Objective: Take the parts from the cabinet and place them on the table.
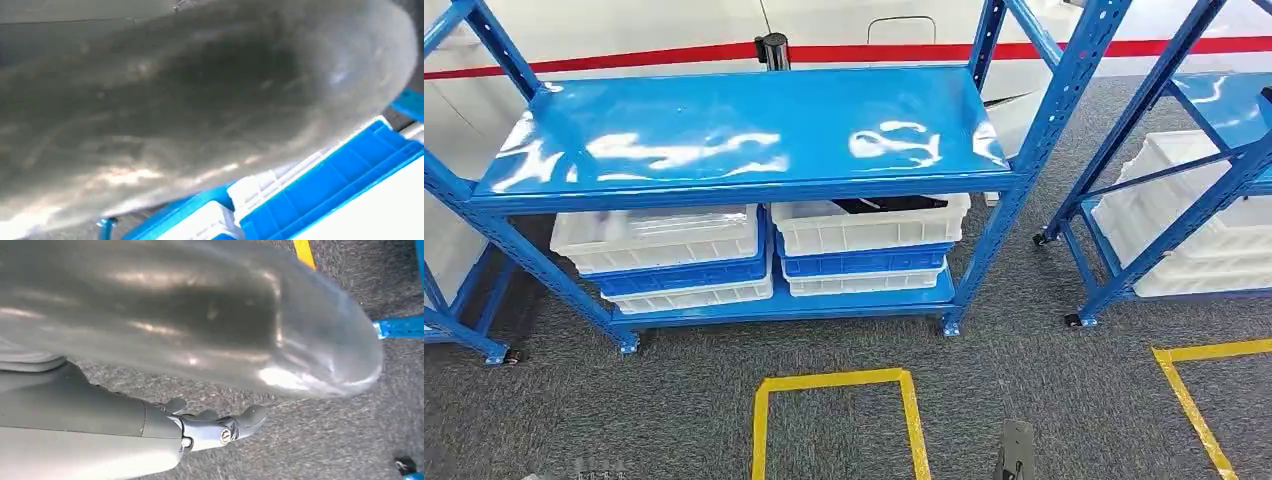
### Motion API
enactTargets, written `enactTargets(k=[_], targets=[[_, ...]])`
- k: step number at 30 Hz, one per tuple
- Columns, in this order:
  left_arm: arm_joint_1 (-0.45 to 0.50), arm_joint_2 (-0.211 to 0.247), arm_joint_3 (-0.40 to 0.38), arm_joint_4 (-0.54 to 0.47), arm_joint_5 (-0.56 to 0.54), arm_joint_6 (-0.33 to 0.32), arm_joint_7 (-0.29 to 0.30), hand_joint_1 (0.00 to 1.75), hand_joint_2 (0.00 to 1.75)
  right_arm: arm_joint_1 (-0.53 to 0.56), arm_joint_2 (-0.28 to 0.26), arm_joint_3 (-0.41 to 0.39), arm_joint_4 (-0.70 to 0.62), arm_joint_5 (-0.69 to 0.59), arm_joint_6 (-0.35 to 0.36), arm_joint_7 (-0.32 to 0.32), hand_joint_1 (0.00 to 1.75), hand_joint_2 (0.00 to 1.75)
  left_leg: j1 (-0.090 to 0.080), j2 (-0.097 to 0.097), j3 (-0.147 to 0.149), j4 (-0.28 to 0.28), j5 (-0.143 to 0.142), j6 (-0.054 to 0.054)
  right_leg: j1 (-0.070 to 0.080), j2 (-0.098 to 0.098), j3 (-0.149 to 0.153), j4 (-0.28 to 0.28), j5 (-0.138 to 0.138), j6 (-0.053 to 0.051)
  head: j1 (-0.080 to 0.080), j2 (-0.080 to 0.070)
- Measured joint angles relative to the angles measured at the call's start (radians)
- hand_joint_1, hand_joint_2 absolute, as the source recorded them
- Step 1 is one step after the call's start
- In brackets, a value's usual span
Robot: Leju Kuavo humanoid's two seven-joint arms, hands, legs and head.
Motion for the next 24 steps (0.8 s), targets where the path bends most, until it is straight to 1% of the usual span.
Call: enactTargets(k=[24], targets=[[-0.001, -0.008, 0.000, -0.024, 0.003, -0.001, 0.000, 0.00, 0.00, -0.001, 0.008, -0.027, -0.016, 0.000, 0.001, -0.002, 0.00, 0.00, 0.000, 0.000, -0.003, 0.000, 0.000, 0.000, 0.000, 0.000, -0.003, 0.000, 0.000, 0.000, 0.000, 0.000]])
